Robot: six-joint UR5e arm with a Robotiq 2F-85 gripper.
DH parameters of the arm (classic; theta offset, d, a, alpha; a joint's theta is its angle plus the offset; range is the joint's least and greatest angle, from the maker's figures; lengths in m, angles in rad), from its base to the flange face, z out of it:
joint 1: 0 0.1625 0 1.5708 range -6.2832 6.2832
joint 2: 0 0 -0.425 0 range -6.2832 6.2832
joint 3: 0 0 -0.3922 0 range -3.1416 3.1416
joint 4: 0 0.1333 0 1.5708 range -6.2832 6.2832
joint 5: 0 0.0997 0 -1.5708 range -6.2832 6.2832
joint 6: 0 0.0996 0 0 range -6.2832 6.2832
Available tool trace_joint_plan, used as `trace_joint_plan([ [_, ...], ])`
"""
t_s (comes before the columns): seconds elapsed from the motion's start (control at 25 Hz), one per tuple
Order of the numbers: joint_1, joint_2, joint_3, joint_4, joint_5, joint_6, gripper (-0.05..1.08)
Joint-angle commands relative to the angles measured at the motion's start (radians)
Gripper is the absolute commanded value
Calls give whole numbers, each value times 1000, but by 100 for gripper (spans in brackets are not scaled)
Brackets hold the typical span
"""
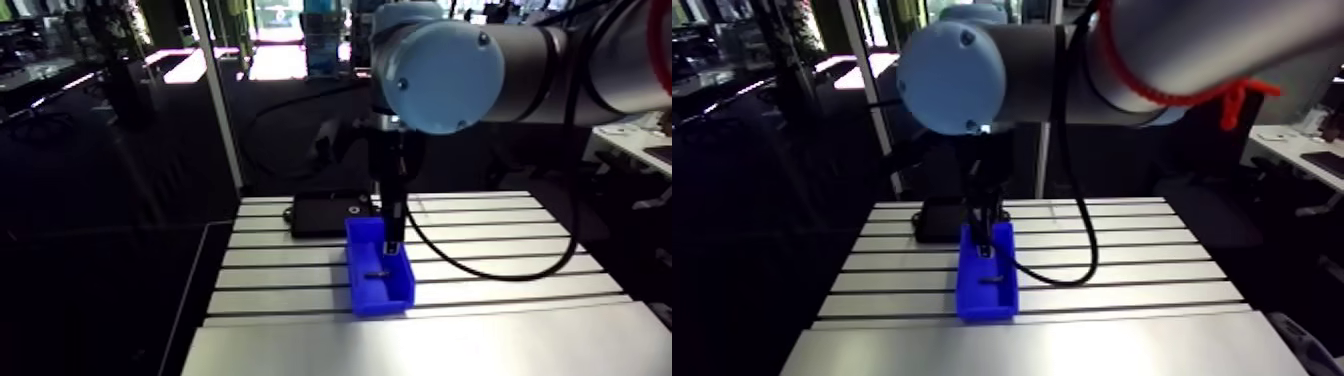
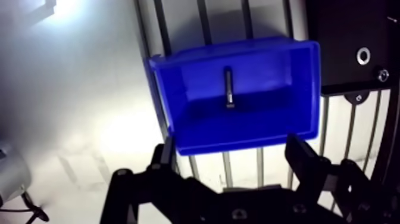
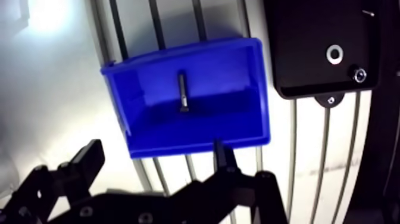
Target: Pick up the M10 bolt from the tray and put it into the blue bin.
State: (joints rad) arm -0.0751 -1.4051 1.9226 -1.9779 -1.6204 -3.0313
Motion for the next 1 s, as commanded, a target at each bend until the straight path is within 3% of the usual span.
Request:
trace_joint_plan([
  [0.04, 0, -45, -152, 204, 3, 240, 1],
  [0.24, -5, -76, -265, 305, 12, 513, 1],
  [0.28, -5, -79, -293, 322, 26, 561, 1],
  [0.36, -5, -79, -334, 342, 75, 653, 1],
  [0.44, -8, -79, -365, 354, 96, 765, 1],
  [0.72, -9, -87, -454, 436, 89, 1184, 1],
  [1.0, -8, -80, -492, 463, 78, 1325, 1],
])
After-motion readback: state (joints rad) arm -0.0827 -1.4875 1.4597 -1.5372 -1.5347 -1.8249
